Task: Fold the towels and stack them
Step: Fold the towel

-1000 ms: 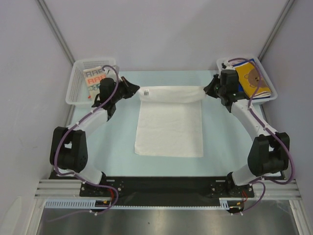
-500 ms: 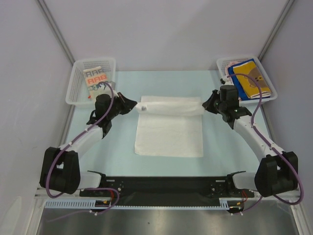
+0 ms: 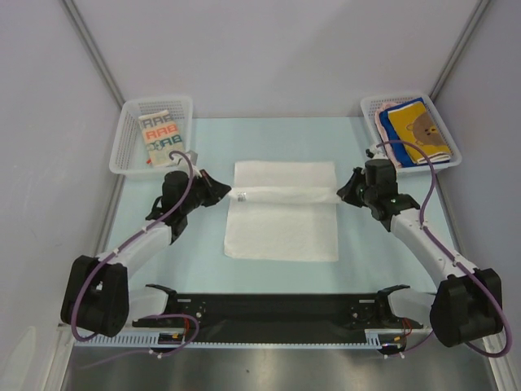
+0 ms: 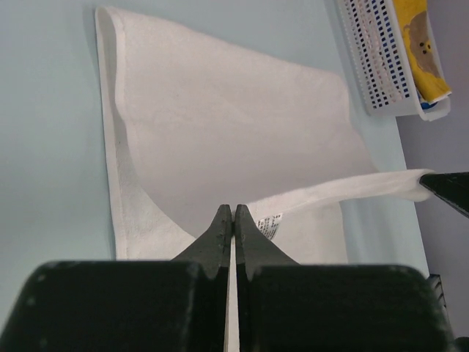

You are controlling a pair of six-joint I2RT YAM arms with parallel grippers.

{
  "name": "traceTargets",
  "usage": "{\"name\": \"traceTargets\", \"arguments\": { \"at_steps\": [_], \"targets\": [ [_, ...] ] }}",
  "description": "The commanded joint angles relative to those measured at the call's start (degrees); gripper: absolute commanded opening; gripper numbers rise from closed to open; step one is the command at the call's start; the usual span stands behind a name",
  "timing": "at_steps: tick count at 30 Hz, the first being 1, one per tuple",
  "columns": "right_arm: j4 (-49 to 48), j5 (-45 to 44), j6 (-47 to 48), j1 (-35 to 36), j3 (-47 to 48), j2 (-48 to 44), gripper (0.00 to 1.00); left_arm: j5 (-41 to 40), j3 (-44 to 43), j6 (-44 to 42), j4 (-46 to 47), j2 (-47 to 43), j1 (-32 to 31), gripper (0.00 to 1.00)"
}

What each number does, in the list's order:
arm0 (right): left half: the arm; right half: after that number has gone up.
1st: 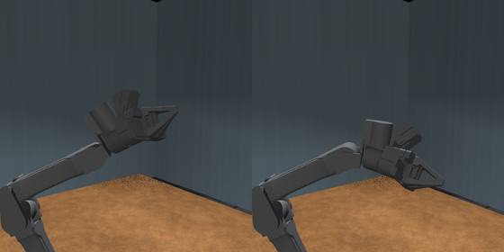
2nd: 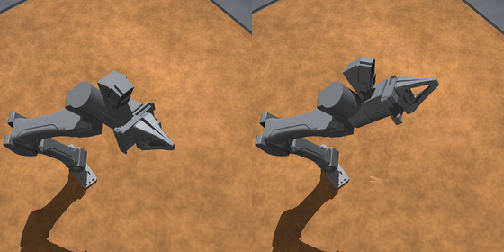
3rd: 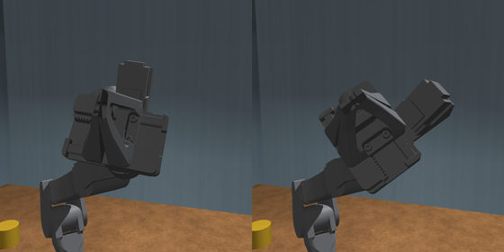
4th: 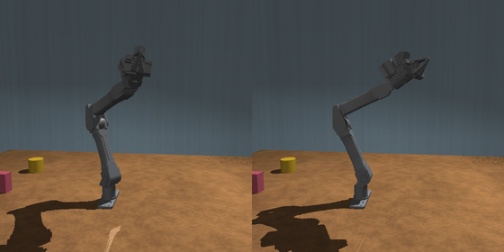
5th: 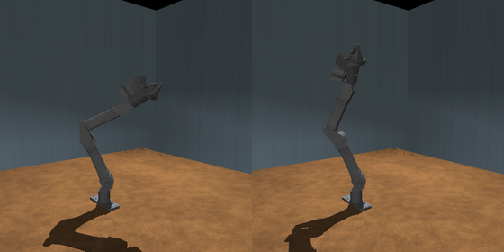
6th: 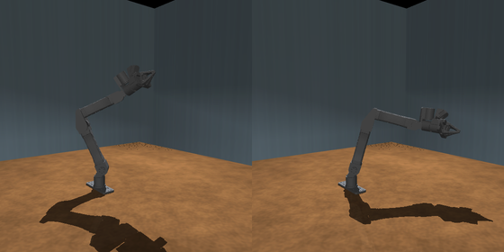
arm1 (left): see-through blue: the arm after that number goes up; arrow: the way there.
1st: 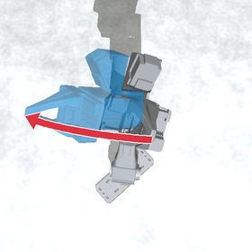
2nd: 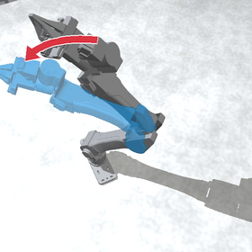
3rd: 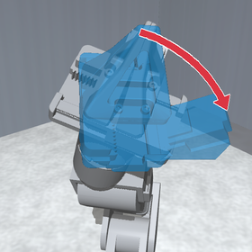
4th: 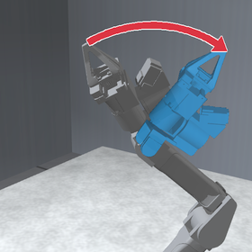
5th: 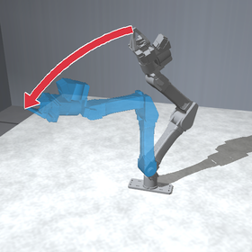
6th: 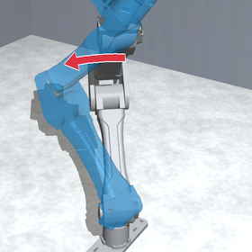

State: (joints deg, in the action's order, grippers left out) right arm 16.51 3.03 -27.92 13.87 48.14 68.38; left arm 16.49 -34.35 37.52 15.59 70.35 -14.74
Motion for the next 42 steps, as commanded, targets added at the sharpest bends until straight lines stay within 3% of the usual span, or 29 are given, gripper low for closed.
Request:
{"name": "traceTargets", "arguments": {
  "at_steps": [1, 23, 39, 42],
  "targets": [
    [0.28, -1.36, -0.73, 0.46, -1.64, -2.72, 0.00, -1.28, 1.12, 0.01, 0.58, -2.23, -0.64, 0.00],
    [4.05, 0.05, -1.43, 1.51, -2.52, -6.33, 0.00, -1.82, 2.00, -1.31, -8.91, -11.90, -0.64, 0.00],
    [2.21, 0.23, -4.60, 5.81, -11.40, -6.59, 0.00, 0.38, 12.63, 1.24, -6.55, -11.73, -1.16, 0.01],
    [1.51, -0.22, -5.30, 6.26, -13.15, -5.46, 0.01, 0.82, 14.56, 1.68, -4.88, -10.41, -1.78, 0.06]
  ]
}}
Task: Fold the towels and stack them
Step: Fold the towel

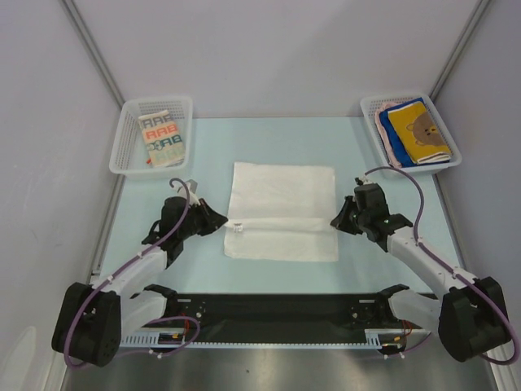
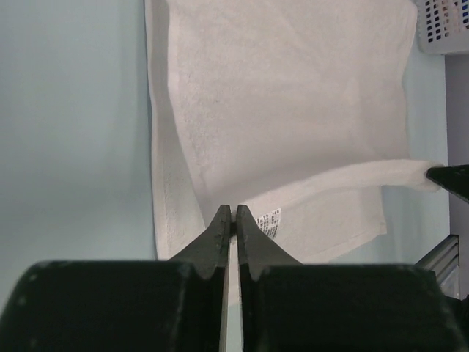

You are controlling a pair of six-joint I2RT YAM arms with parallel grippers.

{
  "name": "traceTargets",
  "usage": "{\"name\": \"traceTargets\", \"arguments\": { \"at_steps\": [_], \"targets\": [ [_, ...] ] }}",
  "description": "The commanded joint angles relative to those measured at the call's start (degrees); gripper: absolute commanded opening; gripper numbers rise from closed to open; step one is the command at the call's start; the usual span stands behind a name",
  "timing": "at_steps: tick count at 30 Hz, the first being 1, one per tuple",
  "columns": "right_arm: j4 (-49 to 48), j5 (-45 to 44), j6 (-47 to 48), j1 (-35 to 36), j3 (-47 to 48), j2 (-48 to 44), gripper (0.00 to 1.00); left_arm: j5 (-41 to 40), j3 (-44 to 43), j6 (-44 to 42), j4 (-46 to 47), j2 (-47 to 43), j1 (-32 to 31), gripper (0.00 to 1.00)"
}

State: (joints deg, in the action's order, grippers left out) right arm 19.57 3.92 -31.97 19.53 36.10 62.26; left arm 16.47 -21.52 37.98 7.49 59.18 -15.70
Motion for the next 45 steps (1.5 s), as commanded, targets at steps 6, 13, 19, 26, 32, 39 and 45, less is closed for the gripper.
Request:
{"name": "traceTargets", "arguments": {
  "at_steps": [6, 13, 19, 26, 32, 39, 45],
  "targets": [
    [0.37, -1.98, -2.22, 0.69, -2.61, -0.73, 0.34, 1.63, 3.85, 1.31, 3.94, 1.91, -1.96, 0.36],
    [8.63, -8.31, -2.84, 0.86, 1.16, -3.90, 0.51, -5.03, 0.52, 0.78, -9.40, -1.96, -2.05, 0.43],
    [7.94, -9.11, -3.45, 1.74, 1.87, -0.74, 0.52, -6.88, -0.54, 2.01, -11.44, -1.35, -2.31, 0.45],
    [7.23, -13.85, -5.56, 7.01, 0.29, 1.99, 0.52, -7.84, -2.56, 0.70, -10.47, 3.40, -5.38, 0.50],
    [7.41, -17.19, -6.53, 10.09, -0.76, 2.69, 0.52, -8.91, -3.97, 0.52, -11.35, 5.68, -7.76, 0.54],
    [7.58, -19.74, -6.44, 11.58, -2.26, 4.80, 0.52, -9.09, -3.97, 0.52, -11.35, 6.30, -8.20, 0.50],
    [8.29, -20.97, -5.92, 11.85, -1.91, 4.01, 0.51, -9.26, -4.32, 1.75, -11.18, 3.23, -8.20, 0.55]
  ]
}}
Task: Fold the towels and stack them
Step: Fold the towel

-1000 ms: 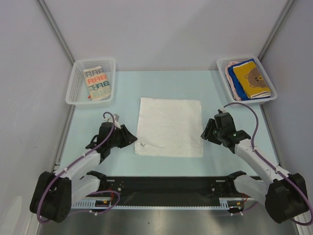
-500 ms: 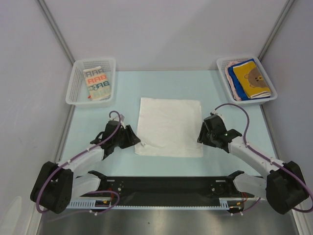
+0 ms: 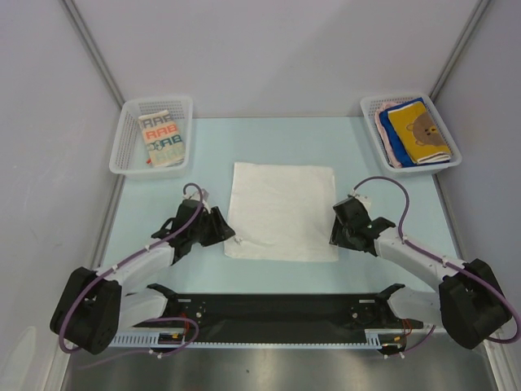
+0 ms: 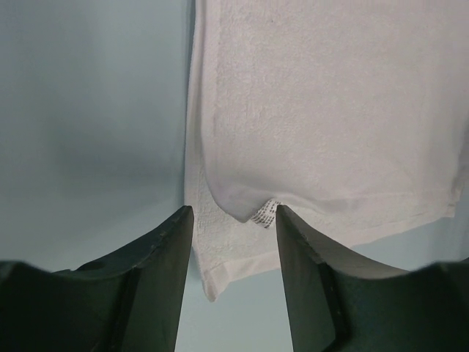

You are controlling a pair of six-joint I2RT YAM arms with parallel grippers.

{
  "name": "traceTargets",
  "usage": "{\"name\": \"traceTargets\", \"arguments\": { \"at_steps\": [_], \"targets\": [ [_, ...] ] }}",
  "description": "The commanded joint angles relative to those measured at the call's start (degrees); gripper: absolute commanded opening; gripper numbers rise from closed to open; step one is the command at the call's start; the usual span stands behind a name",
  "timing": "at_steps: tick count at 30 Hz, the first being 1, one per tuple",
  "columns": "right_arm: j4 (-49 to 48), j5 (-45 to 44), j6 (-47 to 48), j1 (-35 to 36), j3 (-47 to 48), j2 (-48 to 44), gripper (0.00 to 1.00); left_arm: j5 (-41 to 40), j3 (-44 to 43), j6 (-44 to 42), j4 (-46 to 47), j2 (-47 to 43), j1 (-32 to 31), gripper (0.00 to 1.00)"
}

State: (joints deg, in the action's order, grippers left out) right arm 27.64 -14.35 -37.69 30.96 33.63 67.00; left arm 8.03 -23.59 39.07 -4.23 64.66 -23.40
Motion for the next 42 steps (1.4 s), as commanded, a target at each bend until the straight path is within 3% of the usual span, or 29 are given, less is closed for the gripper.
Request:
{"name": "traceTargets", "arguments": {
  "at_steps": [1, 8, 16, 19, 26, 30, 34, 42],
  "targets": [
    [0.22, -2.70, -0.10, 0.68, 1.00, -0.38, 0.52, -1.00, -2.33, 1.27, 0.45, -2.17, -0.51, 0.56],
    [1.01, -5.60, -0.80, 4.54, 3.11, 2.77, 0.51, -0.04, -2.33, 4.96, 2.82, 0.37, -0.60, 0.54],
    [1.63, -6.22, -1.42, 5.60, 2.76, 4.37, 0.50, 0.31, -1.72, 6.46, 5.90, 5.03, -0.95, 0.46],
    [2.50, -6.31, -1.59, 5.60, 2.06, 2.88, 0.47, 0.49, -1.54, 6.55, 6.25, 4.86, -1.12, 0.42],
    [3.04, -5.52, -2.21, 5.69, 1.00, 0.85, 0.27, 0.58, -1.37, 5.76, 5.81, 3.89, -1.21, 0.35],
    [2.77, -4.72, -2.12, 5.60, 0.65, 0.94, 0.23, 1.37, -1.28, 5.49, 6.07, 4.15, -1.21, 0.30],
    [2.69, -4.46, -2.47, 5.60, 0.39, 0.24, 0.31, 1.20, -0.75, 5.23, 6.43, 4.07, -1.21, 0.33],
    [2.86, -4.20, -2.65, 5.69, 2.58, 0.41, 0.37, 1.37, -0.40, 5.58, 7.04, 4.42, -1.21, 0.45]
  ]
}}
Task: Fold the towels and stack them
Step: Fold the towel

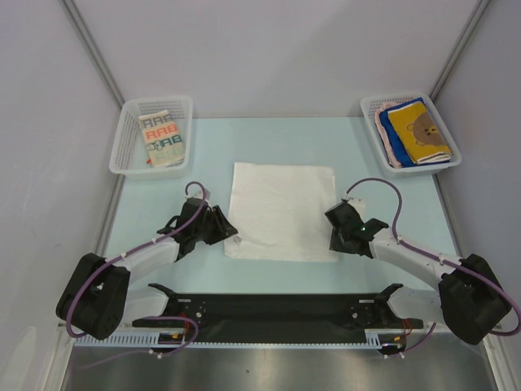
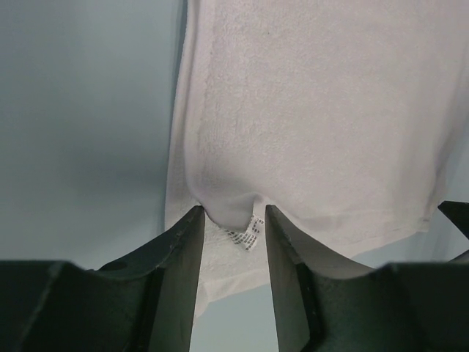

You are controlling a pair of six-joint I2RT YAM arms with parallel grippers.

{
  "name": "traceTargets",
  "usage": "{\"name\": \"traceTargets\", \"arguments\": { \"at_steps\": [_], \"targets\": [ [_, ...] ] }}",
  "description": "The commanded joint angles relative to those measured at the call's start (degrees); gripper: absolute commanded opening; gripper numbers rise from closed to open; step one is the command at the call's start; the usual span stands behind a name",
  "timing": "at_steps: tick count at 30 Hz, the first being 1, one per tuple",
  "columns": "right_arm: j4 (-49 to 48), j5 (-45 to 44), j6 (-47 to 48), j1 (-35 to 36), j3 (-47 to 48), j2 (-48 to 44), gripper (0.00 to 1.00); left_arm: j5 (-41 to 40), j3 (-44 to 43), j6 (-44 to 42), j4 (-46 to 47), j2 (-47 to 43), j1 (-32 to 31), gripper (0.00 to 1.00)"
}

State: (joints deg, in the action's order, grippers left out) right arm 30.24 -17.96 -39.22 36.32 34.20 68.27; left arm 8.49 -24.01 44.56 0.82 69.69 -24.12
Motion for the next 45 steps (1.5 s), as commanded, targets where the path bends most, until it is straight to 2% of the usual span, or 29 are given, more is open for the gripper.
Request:
{"name": "traceTargets", "arguments": {
  "at_steps": [1, 9, 21, 27, 28, 29, 31, 36, 45],
  "targets": [
    [0.43, -0.59, -1.12, 0.42, 2.45, -0.68, 0.37, 1.00, 0.02, 0.18, 1.99, -0.52, -0.49, 0.45],
    [1.05, -2.26, -2.17, 2.71, 4.04, 0.98, 0.38, 1.35, 1.07, 1.94, 3.14, -1.05, -0.58, 0.48],
    [1.66, -5.60, -3.40, 6.40, 4.92, 3.54, 0.39, -1.90, 2.39, 13.54, -0.38, -4.91, -0.67, 0.45],
    [1.67, -5.78, -3.49, 6.49, 5.27, 3.62, 0.39, -4.71, -0.51, 19.24, -5.90, -5.54, -0.67, 0.45],
    [1.75, -5.86, -3.41, 6.57, 5.27, 3.71, 0.38, -5.58, -1.82, 19.95, -8.35, -5.10, -0.67, 0.44],
    [1.75, -5.86, -3.32, 6.58, 5.35, 3.71, 0.39, -6.11, -2.70, 20.65, -10.12, -4.48, -0.67, 0.38],
    [1.75, -5.78, -3.40, 6.58, 5.36, 3.63, 0.38, -6.64, -4.63, 23.03, -13.90, -2.20, -0.67, 0.36],
    [1.67, -5.86, -3.40, 6.66, 5.18, 3.62, 0.39, -7.17, -4.11, 27.77, -12.95, -1.14, -1.01, 0.38],
    [1.32, -5.95, -3.32, 6.58, 5.00, 3.62, 0.39, -8.32, -4.91, 31.03, -13.65, -0.26, -1.11, 0.44]
  ]
}}
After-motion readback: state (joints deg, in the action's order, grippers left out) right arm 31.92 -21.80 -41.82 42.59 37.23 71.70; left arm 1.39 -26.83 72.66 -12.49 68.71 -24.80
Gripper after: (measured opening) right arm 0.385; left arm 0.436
